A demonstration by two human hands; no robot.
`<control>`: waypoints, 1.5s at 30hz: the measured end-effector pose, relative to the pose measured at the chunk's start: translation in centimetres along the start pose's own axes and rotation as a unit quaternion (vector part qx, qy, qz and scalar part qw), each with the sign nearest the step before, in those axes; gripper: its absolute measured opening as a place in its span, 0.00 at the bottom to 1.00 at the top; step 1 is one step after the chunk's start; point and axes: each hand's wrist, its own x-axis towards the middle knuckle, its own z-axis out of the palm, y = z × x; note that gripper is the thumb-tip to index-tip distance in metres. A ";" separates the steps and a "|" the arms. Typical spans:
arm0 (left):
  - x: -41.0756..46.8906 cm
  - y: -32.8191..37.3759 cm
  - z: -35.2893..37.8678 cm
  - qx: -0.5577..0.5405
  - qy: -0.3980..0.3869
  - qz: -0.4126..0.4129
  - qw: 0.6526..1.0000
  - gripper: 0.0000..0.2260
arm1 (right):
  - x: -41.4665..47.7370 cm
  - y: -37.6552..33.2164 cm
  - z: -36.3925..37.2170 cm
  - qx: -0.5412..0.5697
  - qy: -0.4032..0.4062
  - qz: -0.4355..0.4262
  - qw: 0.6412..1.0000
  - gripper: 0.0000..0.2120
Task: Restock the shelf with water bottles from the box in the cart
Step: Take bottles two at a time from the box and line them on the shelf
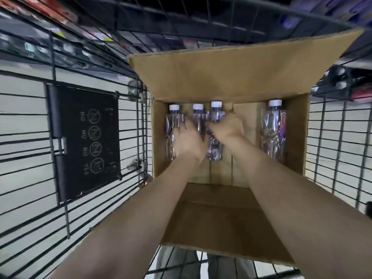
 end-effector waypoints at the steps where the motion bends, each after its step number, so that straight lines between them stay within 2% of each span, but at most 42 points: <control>1: 0.3 0.0 0.4 0.003 0.004 -0.006 1.000 0.33 | 0.2 0.1 0.3 0.010 0.009 0.002 1.000 0.22; 3: 0.9 0.0 0.7 -0.004 0.018 -0.021 1.000 0.30 | 0.5 0.6 0.4 0.016 0.017 0.005 1.000 0.25; 6: 1.3 0.7 0.6 0.011 0.028 -0.025 0.999 0.31 | 0.5 1.2 0.1 0.028 0.021 0.003 0.999 0.24; 9: 1.4 1.7 0.6 0.013 -0.006 -0.051 0.999 0.32 | 0.2 1.7 -0.5 0.054 0.002 0.002 0.999 0.24; 14: 2.1 1.4 0.2 -0.023 -0.045 -0.080 0.996 0.32 | -0.5 2.1 -1.1 0.104 0.012 0.009 0.994 0.18; 17: 1.9 1.4 0.3 -0.059 -0.029 -0.080 0.995 0.32 | -0.8 2.5 -1.0 0.155 0.039 -0.004 0.987 0.14; 20: 1.1 1.4 0.4 -0.093 -0.012 -0.050 0.994 0.31 | -1.4 3.0 -1.1 0.234 0.056 -0.004 0.971 0.24; 23: -0.2 0.9 -0.2 -0.147 -0.010 -0.011 0.989 0.27 | -2.8 3.5 -1.8 0.275 0.059 -0.028 0.959 0.19; 25: -1.3 0.3 -1.1 -0.166 -0.010 0.025 0.986 0.22 | -4.1 3.3 -2.5 0.281 0.065 -0.057 0.956 0.20; 28: -3.3 -0.1 -3.4 -0.194 0.001 0.079 0.978 0.23 | -6.8 2.2 -3.9 0.292 0.058 -0.085 0.951 0.19; 31: -5.4 -0.2 -6.9 -0.226 0.027 0.116 0.967 0.24 | -10.3 0.5 -5.9 0.296 0.065 -0.113 0.946 0.16; 35: -8.4 0.1 -12.3 -0.268 0.073 0.162 0.947 0.26 | -15.4 -1.8 -8.6 0.291 0.086 -0.162 0.939 0.18; 42: -14.8 0.1 -22.3 -0.299 0.119 0.245 0.915 0.28 | -26.9 -7.1 -13.4 0.222 0.155 -0.261 0.927 0.34; 45: -18.5 0.1 -26.7 -0.317 0.160 0.256 0.899 0.27 | -31.8 -9.5 -15.9 0.199 0.174 -0.306 0.915 0.29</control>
